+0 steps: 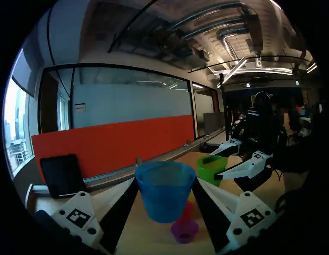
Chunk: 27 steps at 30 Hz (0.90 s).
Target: Pour water
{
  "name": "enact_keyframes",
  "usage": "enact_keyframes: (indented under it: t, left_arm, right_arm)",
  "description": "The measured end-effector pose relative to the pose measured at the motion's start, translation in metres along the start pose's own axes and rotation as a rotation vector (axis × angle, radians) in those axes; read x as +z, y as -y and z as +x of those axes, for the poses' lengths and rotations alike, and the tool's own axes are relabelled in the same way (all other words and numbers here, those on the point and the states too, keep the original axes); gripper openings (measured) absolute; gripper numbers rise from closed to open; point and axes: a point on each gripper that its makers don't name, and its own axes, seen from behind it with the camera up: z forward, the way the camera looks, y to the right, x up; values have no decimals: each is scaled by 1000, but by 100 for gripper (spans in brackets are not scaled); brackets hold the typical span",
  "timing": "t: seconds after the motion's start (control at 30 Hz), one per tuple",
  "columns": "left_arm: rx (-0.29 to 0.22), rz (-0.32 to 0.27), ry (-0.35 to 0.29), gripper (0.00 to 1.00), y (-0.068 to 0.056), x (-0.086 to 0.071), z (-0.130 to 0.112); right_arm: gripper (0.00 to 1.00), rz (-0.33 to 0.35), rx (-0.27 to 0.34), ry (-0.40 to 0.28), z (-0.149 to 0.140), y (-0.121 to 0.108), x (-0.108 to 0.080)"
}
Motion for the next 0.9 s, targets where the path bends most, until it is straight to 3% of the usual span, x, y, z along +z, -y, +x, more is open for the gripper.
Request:
enact_keyframes:
  t: [0.63,0.9]
  left_arm:
    - [180,64,-19,86,14,1,28]
    - [285,87,-16,86,16,6,37]
  right_arm:
    - [92,80,22,-25,11,25,18]
    - [92,108,27,-34,13,34,24]
